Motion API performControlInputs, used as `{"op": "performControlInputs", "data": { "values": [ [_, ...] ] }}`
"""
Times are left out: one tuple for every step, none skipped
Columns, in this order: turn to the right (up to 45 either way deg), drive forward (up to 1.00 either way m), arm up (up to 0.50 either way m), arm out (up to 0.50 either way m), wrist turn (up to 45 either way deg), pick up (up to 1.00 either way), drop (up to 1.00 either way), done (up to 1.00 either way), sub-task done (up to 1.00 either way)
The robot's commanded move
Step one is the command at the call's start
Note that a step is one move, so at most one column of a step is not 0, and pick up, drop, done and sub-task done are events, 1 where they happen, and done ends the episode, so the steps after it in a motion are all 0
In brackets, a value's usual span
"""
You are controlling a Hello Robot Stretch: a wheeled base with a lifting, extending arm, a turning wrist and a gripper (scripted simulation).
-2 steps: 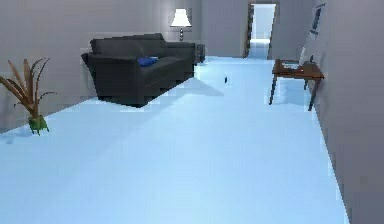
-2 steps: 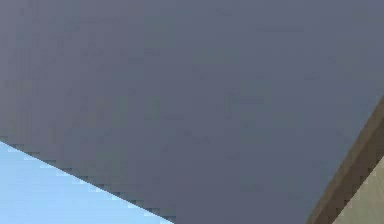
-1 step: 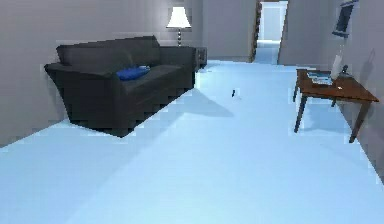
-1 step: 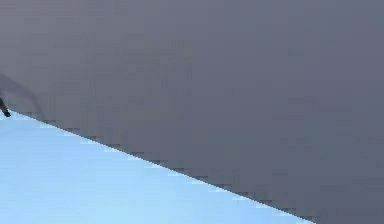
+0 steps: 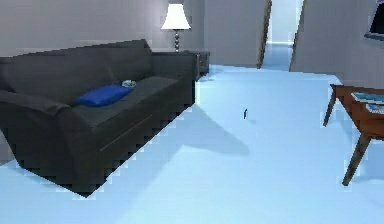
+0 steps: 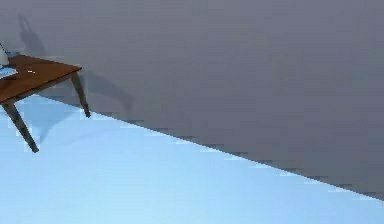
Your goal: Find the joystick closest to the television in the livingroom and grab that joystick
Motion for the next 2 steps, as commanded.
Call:
{"op": "performControlInputs", "data": {
  "values": [
    [3.0,0.00,0.00,0.00,0.0,0.00,0.00,0.00,0.00],
    [0.0,1.00,0.00,0.00,0.0,0.00,0.00,0.00,0.00]
  ]
}}
